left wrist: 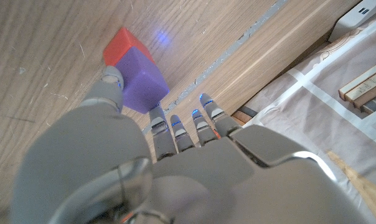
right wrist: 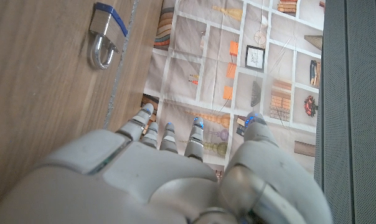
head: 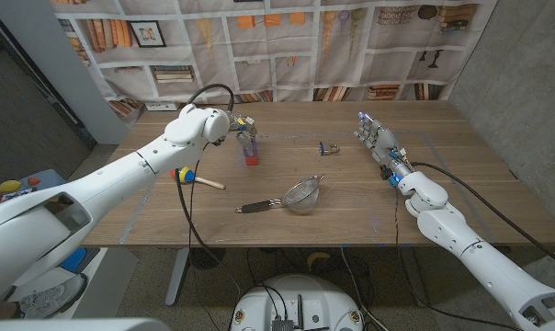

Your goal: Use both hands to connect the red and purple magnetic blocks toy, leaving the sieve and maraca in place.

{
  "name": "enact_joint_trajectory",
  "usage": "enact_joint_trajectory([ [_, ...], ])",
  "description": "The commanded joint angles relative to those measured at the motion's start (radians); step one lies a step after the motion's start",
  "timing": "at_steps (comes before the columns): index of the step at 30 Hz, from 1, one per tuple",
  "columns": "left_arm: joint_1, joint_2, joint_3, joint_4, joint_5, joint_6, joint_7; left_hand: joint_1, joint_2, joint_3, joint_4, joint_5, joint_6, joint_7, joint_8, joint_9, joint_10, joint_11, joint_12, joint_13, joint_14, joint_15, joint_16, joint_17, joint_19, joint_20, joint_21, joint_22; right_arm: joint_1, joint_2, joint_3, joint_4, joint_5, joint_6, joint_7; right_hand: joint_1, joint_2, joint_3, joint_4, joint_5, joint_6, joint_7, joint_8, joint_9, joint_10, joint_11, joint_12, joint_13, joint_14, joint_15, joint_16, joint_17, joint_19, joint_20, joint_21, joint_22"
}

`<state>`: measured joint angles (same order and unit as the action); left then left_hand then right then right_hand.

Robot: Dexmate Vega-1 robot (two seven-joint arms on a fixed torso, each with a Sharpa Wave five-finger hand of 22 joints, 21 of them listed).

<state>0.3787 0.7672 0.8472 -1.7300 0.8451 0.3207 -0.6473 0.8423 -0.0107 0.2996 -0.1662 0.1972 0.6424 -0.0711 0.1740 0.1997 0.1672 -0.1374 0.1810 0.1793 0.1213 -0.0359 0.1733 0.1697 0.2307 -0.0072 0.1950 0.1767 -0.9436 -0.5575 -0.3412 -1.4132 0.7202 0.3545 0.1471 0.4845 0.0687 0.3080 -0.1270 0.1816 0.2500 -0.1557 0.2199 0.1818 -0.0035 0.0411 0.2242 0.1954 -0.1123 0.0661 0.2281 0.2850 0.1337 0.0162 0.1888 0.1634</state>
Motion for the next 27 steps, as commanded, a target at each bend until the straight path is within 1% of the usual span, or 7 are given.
enact_joint_trajectory([
  [1, 0.004, 0.005, 0.001, -0.027, 0.024, 0.012, -0.015, 0.008, -0.016, 0.0, -0.003, -0.004, -0.017, 0.003, -0.001, 0.0, -0.008, -0.001, 0.002, 0.002, -0.007, -0.029, 0.002, 0.005, -0.013, 0.002, -0.007, 0.002, -0.014, -0.004, 0.006, -0.01, 0.003, 0.001, -0.01, 0.001, 0.014, 0.001, -0.007, 0.002, 0.008, 0.004, -0.003, 0.0, 0.009, -0.001, -0.001, 0.001, 0.007, -0.002, -0.003, 0.001, 0.013, 0.001, -0.001, 0.003],
  [8, 0.009, 0.01, -0.002, -0.05, 0.037, 0.032, -0.049, 0.01, -0.03, -0.004, -0.004, -0.008, -0.049, 0.014, 0.001, -0.002, -0.029, 0.013, 0.0, 0.003, -0.022, -0.02, 0.001, 0.005, -0.031, 0.01, -0.01, 0.001, -0.021, -0.007, 0.009, -0.018, 0.004, 0.001, -0.015, 0.0, 0.015, 0.001, -0.008, 0.002, 0.01, 0.003, -0.004, 0.001, 0.01, 0.001, -0.002, 0.001, 0.007, -0.002, -0.003, 0.0, 0.014, 0.001, 0.0, 0.003],
  [10, 0.012, 0.014, -0.003, -0.059, 0.046, 0.037, -0.053, 0.012, -0.036, -0.005, -0.004, -0.011, -0.074, 0.019, 0.0, -0.003, -0.04, 0.03, 0.0, 0.003, -0.035, -0.011, 0.0, 0.005, -0.039, 0.011, -0.01, 0.001, -0.022, -0.006, 0.01, -0.018, 0.005, 0.003, -0.015, 0.0, 0.015, 0.001, -0.008, 0.002, 0.01, 0.003, -0.005, 0.001, 0.01, 0.001, -0.002, 0.001, 0.007, -0.002, -0.004, 0.0, 0.015, 0.002, 0.0, 0.003],
  [16, 0.024, 0.013, -0.012, -0.079, 0.061, 0.064, -0.068, 0.012, -0.05, -0.009, -0.002, -0.016, -0.125, 0.032, -0.003, -0.005, -0.051, 0.039, 0.003, 0.003, -0.059, 0.001, -0.001, 0.006, -0.051, 0.015, -0.009, 0.0, -0.026, -0.006, 0.011, -0.021, 0.007, 0.004, -0.016, 0.0, 0.016, 0.001, -0.009, 0.002, 0.011, 0.004, -0.006, 0.001, 0.011, 0.001, -0.003, 0.001, 0.008, -0.002, -0.004, -0.001, 0.015, 0.002, -0.001, 0.002],
  [19, 0.023, 0.011, -0.012, -0.082, 0.068, 0.073, -0.079, 0.005, -0.056, -0.012, 0.003, -0.019, -0.156, 0.041, -0.001, -0.007, -0.071, 0.06, 0.002, 0.004, -0.077, 0.012, -0.001, 0.006, -0.063, 0.023, -0.01, 0.0, -0.027, -0.007, 0.012, -0.023, 0.004, 0.005, -0.018, -0.001, 0.016, 0.001, -0.009, 0.002, 0.011, 0.003, -0.007, 0.001, 0.012, 0.001, -0.003, 0.001, 0.008, -0.002, -0.004, -0.002, 0.015, 0.003, -0.001, 0.002],
  [24, 0.028, 0.01, -0.015, -0.087, 0.08, 0.082, -0.076, -0.004, -0.064, -0.016, 0.006, -0.02, -0.196, 0.057, -0.002, -0.008, -0.088, 0.074, 0.002, 0.004, -0.091, 0.022, 0.001, 0.006, -0.079, 0.037, -0.011, -0.001, -0.029, -0.011, 0.012, -0.029, 0.006, -0.002, -0.019, -0.001, 0.017, 0.001, -0.01, 0.002, 0.011, 0.003, -0.008, 0.001, 0.012, 0.001, -0.003, 0.001, 0.008, -0.002, -0.004, -0.002, 0.016, 0.003, -0.001, 0.002],
  [27, 0.03, 0.01, -0.02, -0.089, 0.079, 0.085, -0.076, -0.007, -0.069, -0.017, 0.006, -0.019, -0.226, 0.068, -0.003, -0.009, -0.102, 0.09, 0.002, 0.004, -0.108, 0.039, 0.0, 0.006, -0.092, 0.042, -0.012, -0.001, -0.028, -0.012, 0.011, -0.029, 0.005, -0.003, -0.018, -0.002, 0.017, 0.001, -0.01, 0.002, 0.012, 0.004, -0.009, 0.001, 0.012, 0.0, -0.004, 0.001, 0.008, -0.002, -0.004, -0.003, 0.016, 0.004, -0.001, 0.002],
])
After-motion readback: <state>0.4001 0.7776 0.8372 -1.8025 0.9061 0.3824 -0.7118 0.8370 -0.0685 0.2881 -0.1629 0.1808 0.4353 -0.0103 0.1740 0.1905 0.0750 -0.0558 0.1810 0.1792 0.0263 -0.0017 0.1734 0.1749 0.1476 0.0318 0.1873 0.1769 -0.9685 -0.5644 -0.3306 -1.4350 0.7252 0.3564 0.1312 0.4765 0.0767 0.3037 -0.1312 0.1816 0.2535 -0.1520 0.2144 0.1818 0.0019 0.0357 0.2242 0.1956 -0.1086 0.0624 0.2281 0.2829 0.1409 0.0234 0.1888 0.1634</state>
